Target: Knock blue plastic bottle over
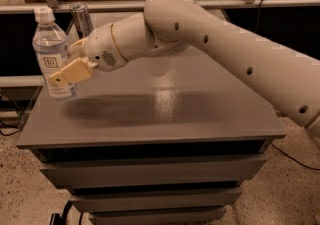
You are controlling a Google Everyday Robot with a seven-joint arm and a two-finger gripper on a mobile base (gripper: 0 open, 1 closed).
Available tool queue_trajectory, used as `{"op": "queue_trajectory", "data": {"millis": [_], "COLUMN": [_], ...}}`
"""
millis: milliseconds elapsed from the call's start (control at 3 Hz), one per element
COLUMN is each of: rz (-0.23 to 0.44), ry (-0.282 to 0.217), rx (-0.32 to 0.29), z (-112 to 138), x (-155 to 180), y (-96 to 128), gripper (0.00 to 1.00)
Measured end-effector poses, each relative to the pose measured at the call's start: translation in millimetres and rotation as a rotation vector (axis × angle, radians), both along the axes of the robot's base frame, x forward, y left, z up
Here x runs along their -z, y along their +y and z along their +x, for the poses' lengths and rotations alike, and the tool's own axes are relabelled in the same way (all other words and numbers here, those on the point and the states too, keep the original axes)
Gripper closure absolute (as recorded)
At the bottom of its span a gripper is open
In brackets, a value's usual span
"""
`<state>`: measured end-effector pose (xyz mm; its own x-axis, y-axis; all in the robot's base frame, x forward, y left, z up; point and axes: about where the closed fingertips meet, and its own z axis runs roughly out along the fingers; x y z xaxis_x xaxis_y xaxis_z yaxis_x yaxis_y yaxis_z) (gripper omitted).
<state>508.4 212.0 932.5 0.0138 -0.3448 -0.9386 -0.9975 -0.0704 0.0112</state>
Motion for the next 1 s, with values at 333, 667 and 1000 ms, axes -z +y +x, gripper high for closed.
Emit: {"op": "queue_trajectory", "data": {"millis": [333,667,1000], "rz": [-0.071,-0.243,-0.483], "ry": [-0.085,-0.184,-0.225], "rx": [0.056,0.141,0.204], "z": [-5.0,-5.0,4.6], "x": [-37.6,-74.0,-73.9], "y": [-56.8,-105.7,-139.4], "gripper": [1.00,1.00,1.00]}}
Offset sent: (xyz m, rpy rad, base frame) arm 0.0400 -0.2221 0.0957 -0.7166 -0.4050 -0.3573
